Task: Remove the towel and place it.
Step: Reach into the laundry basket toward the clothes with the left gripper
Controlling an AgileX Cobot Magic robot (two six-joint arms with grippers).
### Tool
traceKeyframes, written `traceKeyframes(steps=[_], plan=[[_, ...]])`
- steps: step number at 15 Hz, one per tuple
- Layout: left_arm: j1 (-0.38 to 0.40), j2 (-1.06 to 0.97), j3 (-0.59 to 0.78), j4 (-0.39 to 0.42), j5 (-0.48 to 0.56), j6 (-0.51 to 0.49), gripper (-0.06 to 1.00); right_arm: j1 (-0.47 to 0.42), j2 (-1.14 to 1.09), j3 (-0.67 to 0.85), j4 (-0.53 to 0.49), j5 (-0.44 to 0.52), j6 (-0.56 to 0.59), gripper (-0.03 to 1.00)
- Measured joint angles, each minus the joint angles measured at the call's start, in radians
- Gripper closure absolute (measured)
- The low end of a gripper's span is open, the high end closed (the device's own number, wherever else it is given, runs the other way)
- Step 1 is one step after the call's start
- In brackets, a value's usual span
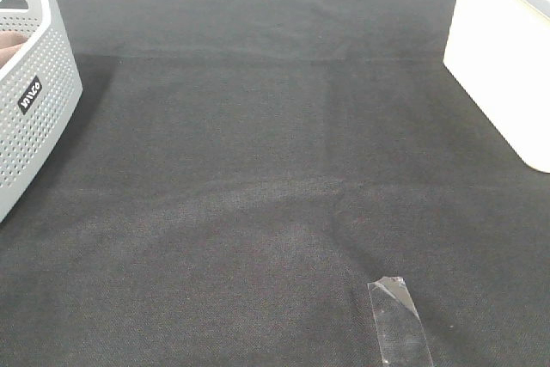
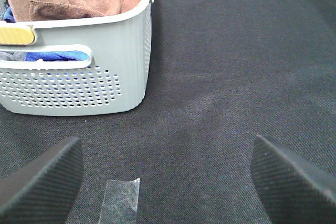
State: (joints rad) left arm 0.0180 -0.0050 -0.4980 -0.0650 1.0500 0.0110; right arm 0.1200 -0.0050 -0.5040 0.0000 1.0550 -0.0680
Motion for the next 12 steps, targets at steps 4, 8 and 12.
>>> traceKeyframes(steps=[4,8,12], plan=[[0.000,0.000,0.000,0.000,0.000,0.000,0.13,0.000,0.000,0.000,0.000,0.000,0.000,0.25],[0.000,0.000,0.000,0.000,0.000,0.000,0.13,0.000,0.000,0.000,0.000,0.000,0.000,0.25],[0.000,0.000,0.000,0.002,0.000,0.000,0.10,0.000,0.000,0.000,0.000,0.000,0.000,0.25]])
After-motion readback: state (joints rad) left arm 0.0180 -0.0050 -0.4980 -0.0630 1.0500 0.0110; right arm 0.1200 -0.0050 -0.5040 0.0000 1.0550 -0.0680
